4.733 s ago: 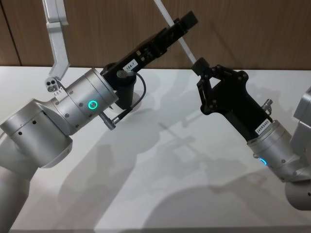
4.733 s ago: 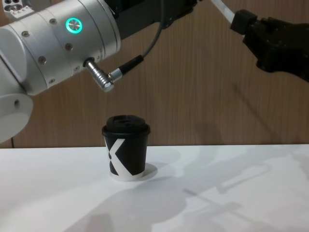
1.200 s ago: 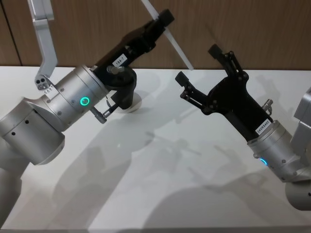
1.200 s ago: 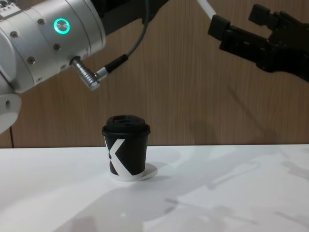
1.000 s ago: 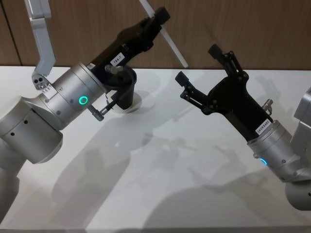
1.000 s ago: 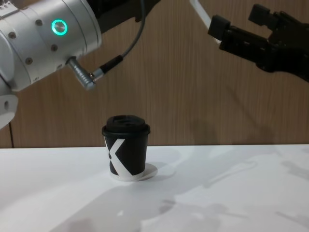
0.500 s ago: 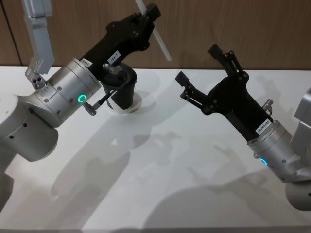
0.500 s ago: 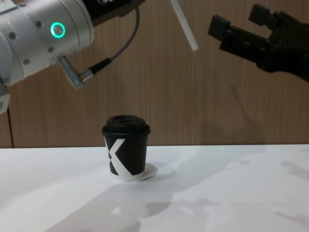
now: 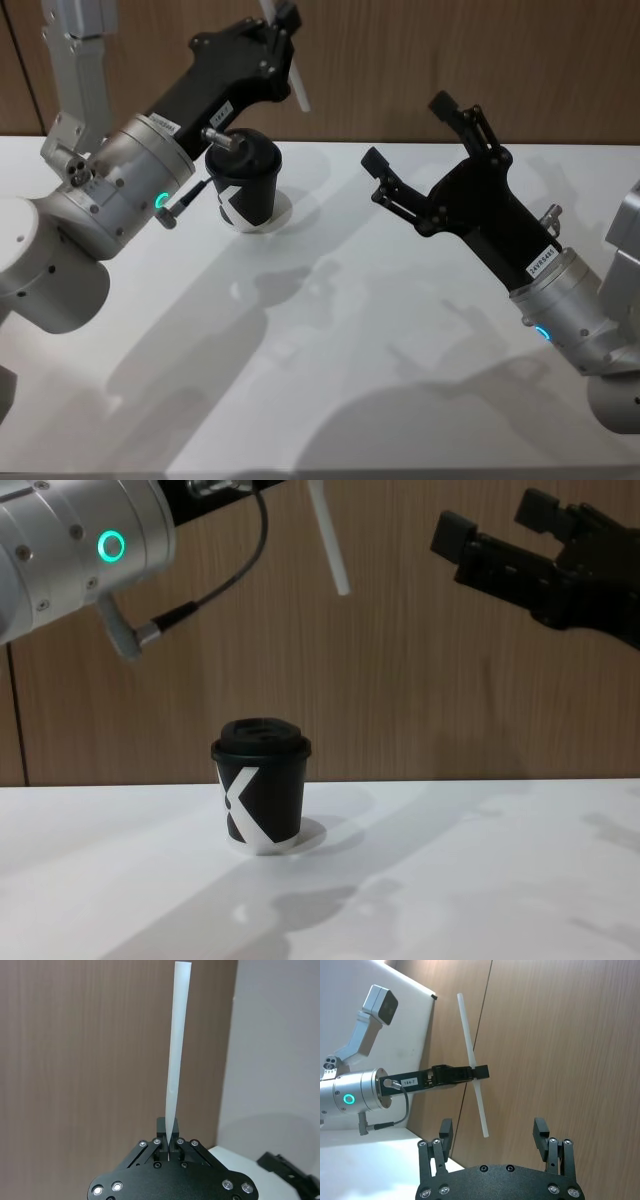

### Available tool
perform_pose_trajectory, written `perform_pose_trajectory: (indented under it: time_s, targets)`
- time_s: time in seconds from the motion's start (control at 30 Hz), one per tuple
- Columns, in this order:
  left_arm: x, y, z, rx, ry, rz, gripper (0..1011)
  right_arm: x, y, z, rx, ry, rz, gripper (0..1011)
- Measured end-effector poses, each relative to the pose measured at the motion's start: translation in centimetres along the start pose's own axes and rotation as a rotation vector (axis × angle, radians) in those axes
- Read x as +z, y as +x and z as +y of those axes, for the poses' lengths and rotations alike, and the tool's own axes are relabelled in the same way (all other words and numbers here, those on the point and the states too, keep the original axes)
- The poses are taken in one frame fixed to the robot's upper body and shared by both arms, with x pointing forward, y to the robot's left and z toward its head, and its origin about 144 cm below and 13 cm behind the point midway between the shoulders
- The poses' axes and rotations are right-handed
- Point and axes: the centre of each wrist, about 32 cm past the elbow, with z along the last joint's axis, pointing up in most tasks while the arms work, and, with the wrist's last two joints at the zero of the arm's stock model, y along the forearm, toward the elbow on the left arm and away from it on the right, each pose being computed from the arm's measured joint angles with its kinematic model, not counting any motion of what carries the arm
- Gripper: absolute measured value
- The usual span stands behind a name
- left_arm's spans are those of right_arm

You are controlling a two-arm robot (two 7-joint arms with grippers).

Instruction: Pick up the straw with one hand, pass it to the other hand, and insert it into the cup.

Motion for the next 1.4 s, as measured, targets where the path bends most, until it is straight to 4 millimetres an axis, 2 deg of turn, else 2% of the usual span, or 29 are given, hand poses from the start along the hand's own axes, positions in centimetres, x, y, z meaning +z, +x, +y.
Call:
perform_pose_trajectory:
  time_s: [0.83, 1.4]
  targets:
    - [0.2, -0.1, 1.1, 0.171, 0.029, -0.245, 10, 0.0, 0.0, 0.0, 0.000, 0.000, 0.000, 1001]
    - [-1.3, 0.6, 0.3, 0.206, 0.090, -0.349, 10, 0.0, 0.0, 0.0, 0.000, 0.000, 0.000, 1001]
